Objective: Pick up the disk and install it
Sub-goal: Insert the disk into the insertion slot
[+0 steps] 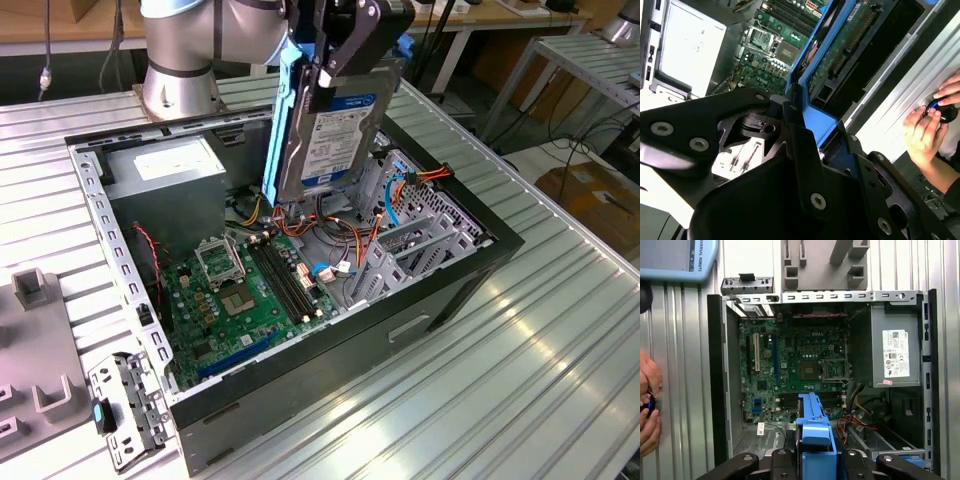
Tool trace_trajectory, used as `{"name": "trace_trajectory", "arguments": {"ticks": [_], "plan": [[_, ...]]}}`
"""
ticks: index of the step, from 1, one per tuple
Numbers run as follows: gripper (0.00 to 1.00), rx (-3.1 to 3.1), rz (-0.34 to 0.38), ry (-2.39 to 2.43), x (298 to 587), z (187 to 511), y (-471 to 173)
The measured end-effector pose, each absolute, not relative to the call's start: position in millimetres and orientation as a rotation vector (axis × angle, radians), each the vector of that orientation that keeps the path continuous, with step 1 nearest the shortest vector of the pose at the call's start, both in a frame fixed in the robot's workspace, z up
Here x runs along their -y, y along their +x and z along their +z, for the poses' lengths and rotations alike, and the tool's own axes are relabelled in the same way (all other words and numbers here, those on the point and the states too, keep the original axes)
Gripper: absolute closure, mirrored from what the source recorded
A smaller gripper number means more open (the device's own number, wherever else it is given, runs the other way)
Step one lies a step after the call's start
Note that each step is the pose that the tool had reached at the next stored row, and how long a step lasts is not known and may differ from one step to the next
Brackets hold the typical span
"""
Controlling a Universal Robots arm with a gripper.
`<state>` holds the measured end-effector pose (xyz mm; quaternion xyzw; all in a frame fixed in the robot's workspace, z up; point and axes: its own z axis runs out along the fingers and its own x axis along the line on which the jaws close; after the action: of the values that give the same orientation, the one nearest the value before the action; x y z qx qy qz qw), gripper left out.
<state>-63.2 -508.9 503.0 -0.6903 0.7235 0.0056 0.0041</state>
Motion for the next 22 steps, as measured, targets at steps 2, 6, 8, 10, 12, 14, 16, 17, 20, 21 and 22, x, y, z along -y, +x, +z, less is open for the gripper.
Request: {"name": "trace_trajectory", "arguments": {"ticks": [2, 6, 8, 10, 12, 14, 16, 17, 20, 21, 22], "plan": [[0.63, -2.267, 0.018, -2.163, 528.3, 502.4, -63.1], [0.63, -2.267, 0.017, -2.163, 536.7, 500.5, -55.2], [0.63, -2.267, 0.018, -2.163, 537.2, 499.5, -45.9], [0.63, -2.267, 0.017, -2.163, 538.1, 498.0, -34.4], [0.63, -2.267, 0.017, -2.163, 540.4, 497.0, -31.9], [0.63, -2.267, 0.018, -2.163, 548.9, 495.5, -30.8], [0.63, -2.267, 0.018, -2.163, 556.1, 494.7, -30.0], [0.63, -2.267, 0.018, -2.163, 558.3, 494.3, -29.1], [0.63, -2.267, 0.017, -2.163, 559.7, 494.1, -26.0], [0.63, -2.267, 0.018, -2.163, 559.8, 494.1, -24.4], [0.63, -2.267, 0.018, -2.163, 560.0, 494.0, -22.1]]}}
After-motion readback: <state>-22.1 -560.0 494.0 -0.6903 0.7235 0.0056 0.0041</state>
